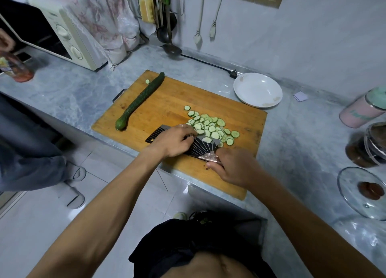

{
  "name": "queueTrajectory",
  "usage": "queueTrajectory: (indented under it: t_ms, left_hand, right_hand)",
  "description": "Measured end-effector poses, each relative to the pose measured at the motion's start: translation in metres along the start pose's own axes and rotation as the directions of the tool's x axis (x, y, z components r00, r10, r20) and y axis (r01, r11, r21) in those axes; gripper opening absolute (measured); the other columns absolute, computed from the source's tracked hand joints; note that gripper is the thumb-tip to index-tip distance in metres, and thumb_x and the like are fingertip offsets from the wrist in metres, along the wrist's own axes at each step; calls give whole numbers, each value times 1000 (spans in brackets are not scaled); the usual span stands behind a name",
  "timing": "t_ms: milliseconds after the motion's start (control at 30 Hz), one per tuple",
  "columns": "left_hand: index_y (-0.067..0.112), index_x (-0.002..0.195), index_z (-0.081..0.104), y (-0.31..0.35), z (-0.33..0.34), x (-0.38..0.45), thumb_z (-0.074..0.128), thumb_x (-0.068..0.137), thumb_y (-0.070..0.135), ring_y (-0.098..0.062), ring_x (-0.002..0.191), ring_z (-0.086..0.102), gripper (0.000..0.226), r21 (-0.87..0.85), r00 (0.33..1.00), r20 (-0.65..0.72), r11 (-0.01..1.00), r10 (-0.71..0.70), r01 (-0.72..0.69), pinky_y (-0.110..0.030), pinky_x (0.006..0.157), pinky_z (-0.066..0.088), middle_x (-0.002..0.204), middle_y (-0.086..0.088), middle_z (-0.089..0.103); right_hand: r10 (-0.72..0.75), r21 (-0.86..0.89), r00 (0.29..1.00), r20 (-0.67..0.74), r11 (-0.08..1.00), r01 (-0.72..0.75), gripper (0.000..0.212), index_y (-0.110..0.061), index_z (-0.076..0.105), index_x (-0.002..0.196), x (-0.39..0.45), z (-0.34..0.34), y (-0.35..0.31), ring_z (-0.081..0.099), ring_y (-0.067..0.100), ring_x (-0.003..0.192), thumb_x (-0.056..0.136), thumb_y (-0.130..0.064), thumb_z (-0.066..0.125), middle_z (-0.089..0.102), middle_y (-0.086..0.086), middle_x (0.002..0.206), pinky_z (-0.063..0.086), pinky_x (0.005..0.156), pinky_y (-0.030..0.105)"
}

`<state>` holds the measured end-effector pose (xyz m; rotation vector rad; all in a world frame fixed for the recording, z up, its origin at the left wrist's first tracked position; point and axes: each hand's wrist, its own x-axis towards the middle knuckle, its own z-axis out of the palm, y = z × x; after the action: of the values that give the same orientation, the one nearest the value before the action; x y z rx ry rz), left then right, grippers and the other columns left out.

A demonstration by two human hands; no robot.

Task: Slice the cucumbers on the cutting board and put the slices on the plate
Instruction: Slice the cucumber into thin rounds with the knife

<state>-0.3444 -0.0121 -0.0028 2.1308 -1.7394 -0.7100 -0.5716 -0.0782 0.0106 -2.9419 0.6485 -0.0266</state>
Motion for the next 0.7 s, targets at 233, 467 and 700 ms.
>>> queueTrajectory:
  t_ms: [233, 467, 700]
  left_hand:
    - [21, 107, 74, 18, 5, -3, 50, 86, 12, -17, 111, 59, 33, -93, 969, -92, 967, 230, -238, -36, 96, 49, 115, 3, 66]
    - [12, 128, 62, 21, 7, 16, 49, 89, 5, -26, 129, 49, 42, 19, 989, -33, 990, 142, -141, -42, 105, 43, 140, -5, 54]
    - [14, 114, 71, 11, 3, -12, 51, 87, -1, -21, 113, 59, 37, -155, 939, -339, 980, 62, -121, -33, 96, 48, 121, -5, 66]
  right_hand:
    - [19, 32, 1000, -14, 999, -19, 48, -11, 59, 96, -2, -1, 0, 57, 21, 67, 98, -56, 45, 66, 7, 83, 51, 61, 36]
    - [11, -8, 1000, 14, 1000, -11, 49, -11, 59, 99, 0, -4, -1, 62, 24, 73, 98, -57, 42, 66, 8, 87, 51, 63, 36]
    - [68, 39, 997, 47, 997, -70, 46, -14, 57, 95, -4, -2, -7, 62, 22, 74, 98, -57, 42, 65, 4, 85, 51, 67, 36]
